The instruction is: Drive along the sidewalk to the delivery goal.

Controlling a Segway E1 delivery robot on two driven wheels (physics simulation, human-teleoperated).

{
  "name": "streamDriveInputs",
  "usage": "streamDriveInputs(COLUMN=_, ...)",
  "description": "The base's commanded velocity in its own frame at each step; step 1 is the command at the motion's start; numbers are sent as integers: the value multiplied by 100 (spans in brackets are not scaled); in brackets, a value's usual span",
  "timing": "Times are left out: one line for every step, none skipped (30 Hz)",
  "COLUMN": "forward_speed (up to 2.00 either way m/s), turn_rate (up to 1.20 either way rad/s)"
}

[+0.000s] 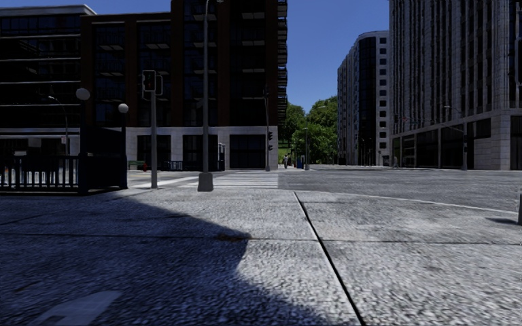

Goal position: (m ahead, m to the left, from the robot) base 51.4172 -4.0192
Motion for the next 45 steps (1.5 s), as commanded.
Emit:
streamDriveInputs(forward_speed=200, turn_rate=0)
streamDriveInputs(forward_speed=200, turn_rate=0)
streamDriveInputs(forward_speed=200, turn_rate=0)
streamDriveInputs(forward_speed=200, turn_rate=0)
streamDriveInputs(forward_speed=200, turn_rate=0)
streamDriveInputs(forward_speed=200, turn_rate=0)
streamDriveInputs(forward_speed=200, turn_rate=0)
streamDriveInputs(forward_speed=200, turn_rate=0)
streamDriveInputs(forward_speed=200, turn_rate=0)
streamDriveInputs(forward_speed=200, turn_rate=0)
streamDriveInputs(forward_speed=200, turn_rate=0)
streamDriveInputs(forward_speed=200, turn_rate=0)
streamDriveInputs(forward_speed=200, turn_rate=0)
streamDriveInputs(forward_speed=200, turn_rate=0)
streamDriveInputs(forward_speed=200, turn_rate=0)
streamDriveInputs(forward_speed=200, turn_rate=0)
streamDriveInputs(forward_speed=200, turn_rate=0)
streamDriveInputs(forward_speed=200, turn_rate=0)
streamDriveInputs(forward_speed=200, turn_rate=0)
streamDriveInputs(forward_speed=200, turn_rate=0)
streamDriveInputs(forward_speed=200, turn_rate=0)
streamDriveInputs(forward_speed=200, turn_rate=0)
streamDriveInputs(forward_speed=200, turn_rate=0)
streamDriveInputs(forward_speed=200, turn_rate=0)
streamDriveInputs(forward_speed=200, turn_rate=0)
streamDriveInputs(forward_speed=200, turn_rate=0)
streamDriveInputs(forward_speed=200, turn_rate=0)
streamDriveInputs(forward_speed=200, turn_rate=0)
streamDriveInputs(forward_speed=200, turn_rate=0)
streamDriveInputs(forward_speed=200, turn_rate=0)
streamDriveInputs(forward_speed=200, turn_rate=0)
streamDriveInputs(forward_speed=200, turn_rate=0)
streamDriveInputs(forward_speed=200, turn_rate=0)
streamDriveInputs(forward_speed=200, turn_rate=0)
streamDriveInputs(forward_speed=200, turn_rate=0)
streamDriveInputs(forward_speed=200, turn_rate=0)
streamDriveInputs(forward_speed=200, turn_rate=0)
streamDriveInputs(forward_speed=200, turn_rate=0)
streamDriveInputs(forward_speed=200, turn_rate=0)
streamDriveInputs(forward_speed=200, turn_rate=0)
streamDriveInputs(forward_speed=200, turn_rate=0)
streamDriveInputs(forward_speed=200, turn_rate=0)
streamDriveInputs(forward_speed=200, turn_rate=0)
streamDriveInputs(forward_speed=200, turn_rate=0)
streamDriveInputs(forward_speed=200, turn_rate=0)
